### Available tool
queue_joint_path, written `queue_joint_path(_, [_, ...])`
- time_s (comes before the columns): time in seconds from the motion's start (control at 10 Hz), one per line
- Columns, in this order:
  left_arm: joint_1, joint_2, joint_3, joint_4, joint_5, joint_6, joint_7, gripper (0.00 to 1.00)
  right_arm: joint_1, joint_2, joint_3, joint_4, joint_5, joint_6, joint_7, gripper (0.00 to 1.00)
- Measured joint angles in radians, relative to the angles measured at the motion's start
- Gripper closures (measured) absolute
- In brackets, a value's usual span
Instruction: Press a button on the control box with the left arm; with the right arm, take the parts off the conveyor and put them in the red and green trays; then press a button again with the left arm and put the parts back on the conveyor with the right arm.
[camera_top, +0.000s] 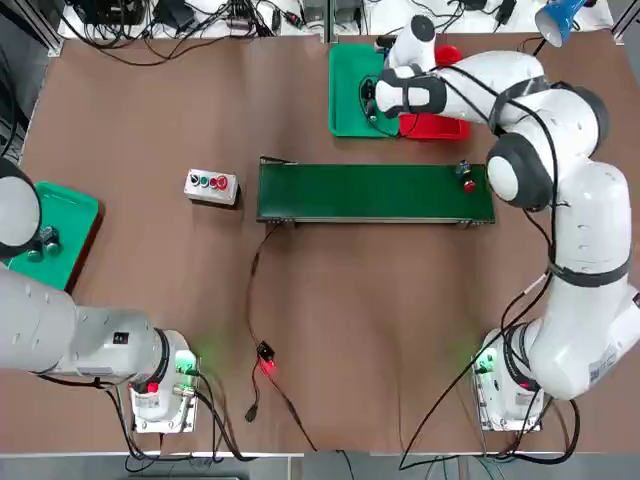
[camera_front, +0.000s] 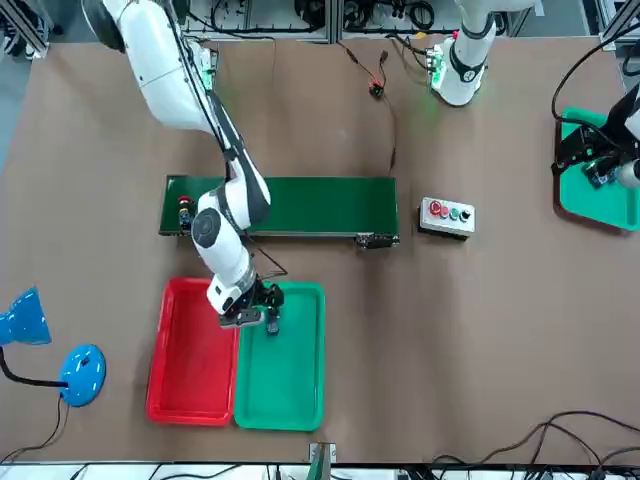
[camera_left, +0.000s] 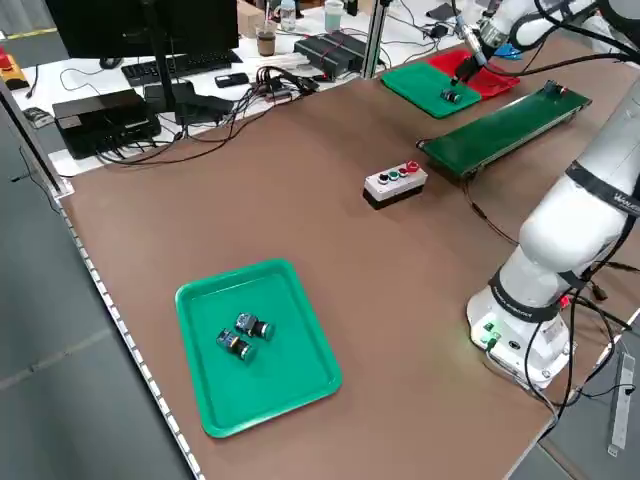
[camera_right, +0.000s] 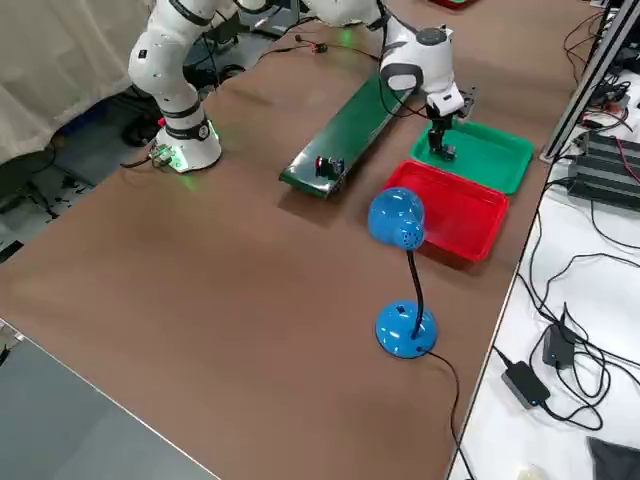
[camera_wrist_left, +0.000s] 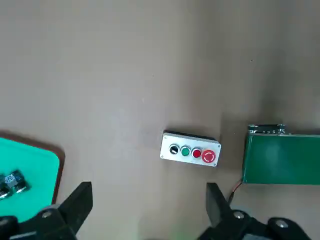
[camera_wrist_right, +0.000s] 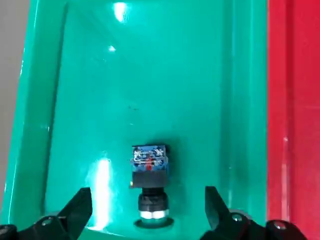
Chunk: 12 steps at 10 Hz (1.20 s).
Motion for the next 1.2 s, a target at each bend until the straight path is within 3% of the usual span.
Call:
queue_joint_path(0.3, [0.0, 0.001, 0.0, 0.0, 0.0, 0.0, 0.0, 0.0, 0.026, 0.049, 0.0, 0.038, 0.0, 0.003, 0.015, 0.03])
queue_joint_path(0.5, [0.001, 0.009, 0.003, 0.0, 0.0, 0.0, 0.0, 0.0, 0.027, 0.058, -0.001, 0.042, 0.0, 0.003, 0.014, 0.15])
queue_joint_path(1.2, [0.001, 0.012, 0.004, 0.0, 0.0, 0.0, 0.0, 0.0, 0.027, 0.073, -0.002, 0.045, -0.004, 0.003, 0.002, 0.35])
